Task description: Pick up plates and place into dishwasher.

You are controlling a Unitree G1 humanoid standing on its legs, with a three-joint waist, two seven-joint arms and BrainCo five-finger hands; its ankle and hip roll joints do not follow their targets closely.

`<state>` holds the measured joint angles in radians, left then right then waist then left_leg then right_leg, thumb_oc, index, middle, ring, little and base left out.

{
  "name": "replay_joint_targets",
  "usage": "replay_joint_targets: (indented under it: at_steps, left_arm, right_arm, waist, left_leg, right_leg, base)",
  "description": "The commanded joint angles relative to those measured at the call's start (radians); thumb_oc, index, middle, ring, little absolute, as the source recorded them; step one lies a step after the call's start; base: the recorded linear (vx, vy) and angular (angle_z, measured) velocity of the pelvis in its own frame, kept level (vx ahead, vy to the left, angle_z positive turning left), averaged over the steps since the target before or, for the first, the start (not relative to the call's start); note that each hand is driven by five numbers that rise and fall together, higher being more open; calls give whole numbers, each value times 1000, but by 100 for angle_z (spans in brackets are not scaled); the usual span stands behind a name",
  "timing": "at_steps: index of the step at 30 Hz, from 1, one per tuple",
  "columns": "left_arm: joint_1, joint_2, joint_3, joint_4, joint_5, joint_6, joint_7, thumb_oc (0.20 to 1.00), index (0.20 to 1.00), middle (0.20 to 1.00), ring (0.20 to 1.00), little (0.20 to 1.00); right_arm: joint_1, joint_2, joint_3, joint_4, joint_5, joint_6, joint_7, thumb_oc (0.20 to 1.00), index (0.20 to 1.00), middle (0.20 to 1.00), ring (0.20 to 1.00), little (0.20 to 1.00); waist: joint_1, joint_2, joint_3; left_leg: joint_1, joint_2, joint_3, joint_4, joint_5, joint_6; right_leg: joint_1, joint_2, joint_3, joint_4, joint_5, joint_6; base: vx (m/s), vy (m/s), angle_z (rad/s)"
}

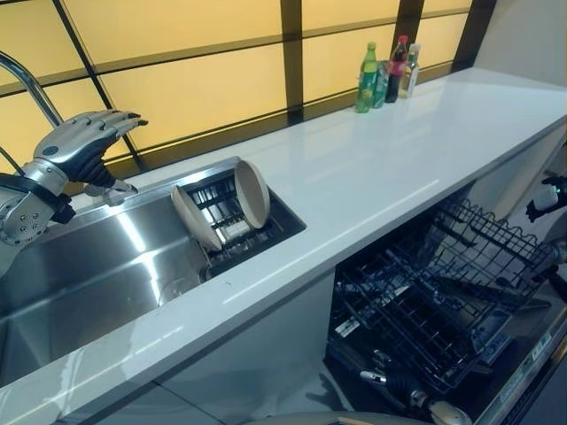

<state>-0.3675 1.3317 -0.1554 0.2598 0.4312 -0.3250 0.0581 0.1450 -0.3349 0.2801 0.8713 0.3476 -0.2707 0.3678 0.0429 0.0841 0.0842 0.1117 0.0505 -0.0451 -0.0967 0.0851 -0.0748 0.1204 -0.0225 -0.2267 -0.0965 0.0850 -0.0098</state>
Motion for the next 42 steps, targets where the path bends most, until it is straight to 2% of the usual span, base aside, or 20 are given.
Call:
replay_joint_targets:
  at_steps: [1,4,7,13,20,37,38,39,42]
  left_arm:
    - [-100,75,-16,52,87,-8,4,1000,1000,1000,1000,1000]
    - [-118,87,-47,73,111,-19,19,1000,1000,1000,1000,1000]
    - [-140,84,-73,84,154,-27,107,1000,1000,1000,1000,1000]
    - [-165,67,-117,137,227,-48,213,1000,1000,1000,1000,1000]
    - [-163,43,-145,162,279,-66,226,1000,1000,1000,1000,1000]
    - [-212,6,-213,191,315,-48,217,1000,1000,1000,1000,1000]
    - [-240,-2,-240,209,321,-36,206,1000,1000,1000,1000,1000]
    - [-280,-12,-279,243,339,-44,235,1000,1000,1000,1000,1000]
    - [-317,-20,-310,266,347,-41,250,1000,1000,1000,1000,1000]
  right_arm:
    - [-72,-30,6,-48,26,-37,8,1000,1000,1000,1000,1000]
    - [-71,-39,1,-40,21,-36,12,1000,1000,1000,1000,1000]
    - [-69,-49,-3,-38,21,-32,13,1000,1000,1000,1000,1000]
    - [-69,-56,-11,-28,21,-30,11,1000,1000,1000,1000,1000]
    - [-69,-62,-23,-23,2,-24,8,1000,1000,1000,1000,1000]
    - [-79,-78,-39,-26,3,-19,-1,1000,1000,1000,1000,1000]
    - [-87,-88,-35,-30,7,-21,-4,1000,1000,1000,1000,1000]
    - [-95,-94,-39,-44,14,-15,-15,1000,1000,1000,1000,1000]
    - [-100,-95,-42,-48,17,-16,-18,1000,1000,1000,1000,1000]
  waist:
    - [-17,10,68]
    - [-21,11,70]
    - [-28,10,75]
    - [-37,6,81]
    - [-48,0,93]
    - [-56,-17,116]
    - [-68,-25,140]
    - [-74,-31,161]
    - [-76,-37,175]
  left_leg:
    - [-6,-93,49,9,-98,56]
    - [-7,-94,51,9,-98,56]
    - [-8,-94,52,9,-97,56]
    - [-12,-94,57,9,-97,57]
    - [-16,-93,61,9,-97,60]
    - [-28,-89,65,9,-91,64]
    - [-42,-87,69,9,-88,65]
    - [-57,-86,71,9,-84,66]
    - [-66,-85,76,9,-83,67]
  right_leg:
    - [26,-27,-19,42,-122,99]
    - [23,-27,-15,44,-122,100]
    - [19,-28,-13,48,-121,100]
    - [11,-27,-5,47,-118,100]
    - [-2,-25,6,53,-117,100]
    - [-21,-19,21,57,-108,103]
    - [-39,-16,29,56,-100,106]
    - [-60,-14,38,59,-93,106]
    - [-72,-12,43,61,-89,106]
  base:
    - [35,43,0]
    - [30,40,0]
    - [21,34,0]
    - [13,44,0]
    - [-2,47,-2]
    - [-8,25,-3]
    - [-154,82,0]
    - [-169,89,5]
    - [-67,45,-8]
